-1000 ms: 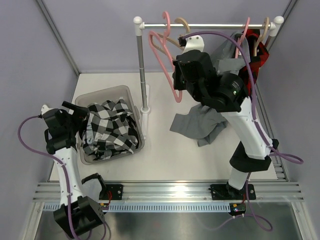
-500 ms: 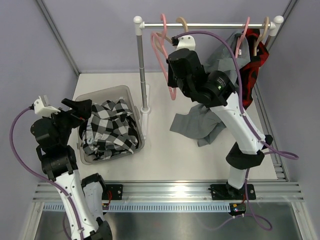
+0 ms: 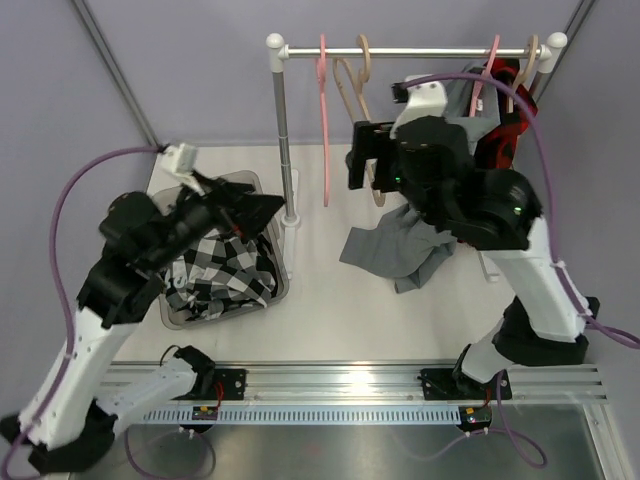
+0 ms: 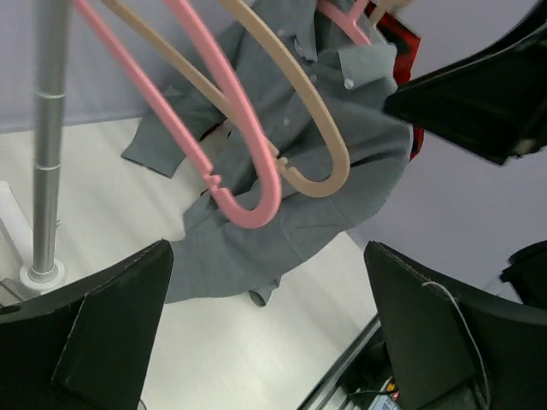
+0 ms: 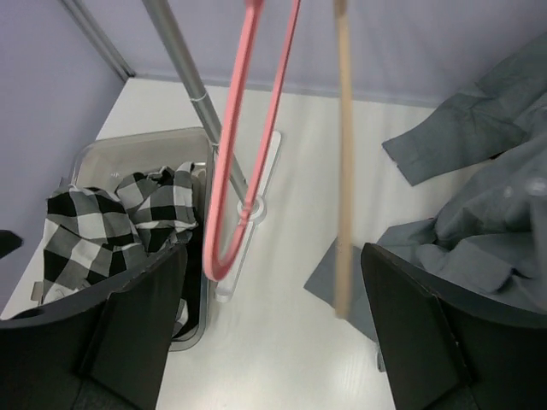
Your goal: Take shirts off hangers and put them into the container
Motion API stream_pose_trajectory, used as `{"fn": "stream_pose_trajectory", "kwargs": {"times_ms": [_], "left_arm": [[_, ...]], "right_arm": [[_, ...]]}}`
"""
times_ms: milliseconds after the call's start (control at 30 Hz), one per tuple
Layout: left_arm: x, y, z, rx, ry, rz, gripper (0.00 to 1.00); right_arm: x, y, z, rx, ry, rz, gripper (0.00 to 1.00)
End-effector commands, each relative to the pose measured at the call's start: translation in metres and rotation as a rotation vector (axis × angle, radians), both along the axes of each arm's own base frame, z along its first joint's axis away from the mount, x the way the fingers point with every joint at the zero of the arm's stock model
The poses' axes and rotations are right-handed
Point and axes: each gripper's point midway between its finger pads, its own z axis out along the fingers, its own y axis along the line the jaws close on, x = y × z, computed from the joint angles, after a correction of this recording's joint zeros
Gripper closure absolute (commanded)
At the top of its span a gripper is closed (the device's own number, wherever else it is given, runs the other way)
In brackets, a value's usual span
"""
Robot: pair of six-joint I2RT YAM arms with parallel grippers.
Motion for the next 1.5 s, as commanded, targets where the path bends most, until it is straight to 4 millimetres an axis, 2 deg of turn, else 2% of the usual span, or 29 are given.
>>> {"fn": "stream_pose_trajectory", "kwargs": {"times_ms": [0,33,67,100,133,167,200,233,267,300,333,367,433,600,733,900,933,967,1000,1033,1133,1233,1333,1467], "left_arm": [[0.016,-0.038,0.025,0.108,-0.074,0.073,0.02],[0.016,-0.051,0.027,0.135,-0.076,0.067,0.02],[0.016,-0.065,0.029,0.154,-0.078,0.053,0.02],[0.019,-0.097,0.018,0.204,-0.059,0.015,0.02],[0.016,-0.104,0.037,0.189,-0.083,0.002,0.02],[0.016,-0.116,0.039,0.200,-0.085,-0.012,0.01],[0.019,-0.137,0.028,0.238,-0.077,-0.026,0.02],[0.018,-0.142,0.037,0.226,-0.087,-0.026,0.01],[0.018,-0.148,0.039,0.227,-0.089,-0.032,0.01],[0.018,-0.155,0.036,0.234,-0.087,-0.044,0.01],[0.021,-0.164,0.030,0.249,-0.081,-0.050,0.01],[0.021,-0.167,0.032,0.249,-0.085,-0.050,0.01],[0.026,-0.173,0.023,0.276,-0.071,-0.045,0.01],[0.031,-0.178,0.012,0.311,-0.061,-0.030,0.01],[0.023,-0.181,0.015,0.325,-0.091,-0.053,0.01],[0.007,-0.176,0.027,0.318,-0.133,-0.079,0.01],[0.004,-0.176,0.027,0.313,-0.135,-0.083,0.01],[0.001,-0.174,0.029,0.306,-0.141,-0.085,0.01],[-0.002,-0.169,0.034,0.292,-0.148,-0.085,0.01],[-0.003,-0.169,0.034,0.286,-0.155,-0.087,0.01],[-0.007,-0.167,0.042,0.258,-0.197,-0.095,0.01],[-0.007,-0.175,0.036,0.275,-0.238,-0.121,0.01],[-0.003,-0.187,0.027,0.308,-0.242,-0.135,0.01],[-0.003,-0.192,0.025,0.309,-0.235,-0.141,0.01]], "right_arm": [[-0.022,-0.066,0.042,0.053,-0.095,-0.113,0.11],[-0.023,-0.083,0.042,0.020,-0.107,-0.168,0.14],[-0.024,-0.090,0.037,-0.006,-0.107,-0.188,0.22],[-0.029,-0.106,0.041,0.002,-0.119,-0.212,0.28],[-0.030,-0.113,0.039,-0.006,-0.119,-0.228,0.35],[-0.030,-0.119,0.036,-0.007,-0.115,-0.240,0.41],[-0.028,-0.132,0.026,-0.034,-0.098,-0.275,0.44],[-0.027,-0.137,0.020,-0.042,-0.086,-0.294,0.44],[-0.022,-0.140,0.003,-0.088,-0.062,-0.317,0.43],[-0.023,-0.154,0.002,-0.082,-0.068,-0.347,0.42],[-0.019,-0.152,0.002,-0.071,-0.082,-0.335,0.40],[-0.015,-0.153,-0.012,-0.100,-0.060,-0.339,0.40],[-0.010,-0.159,-0.017,-0.085,-0.051,-0.344,0.40],[0.009,-0.151,-0.035,-0.110,-0.023,-0.362,0.39],[0.024,-0.157,-0.050,-0.132,-0.003,-0.413,0.39],[0.037,-0.175,-0.064,-0.174,0.015,-0.491,0.40],[0.038,-0.178,-0.065,-0.180,0.016,-0.497,0.45],[0.039,-0.181,-0.064,-0.184,0.014,-0.509,0.58],[0.039,-0.184,-0.061,-0.185,0.002,-0.527,0.91],[0.039,-0.186,-0.057,-0.196,-0.011,-0.526,1.00],[0.037,-0.190,-0.037,-0.203,-0.068,-0.515,1.00],[0.032,-0.192,-0.014,-0.205,-0.125,-0.480,1.00],[0.024,-0.188,-0.002,-0.175,-0.153,-0.428,1.00],[0.005,-0.197,0.023,-0.120,-0.212,-0.410,1.00]]}}
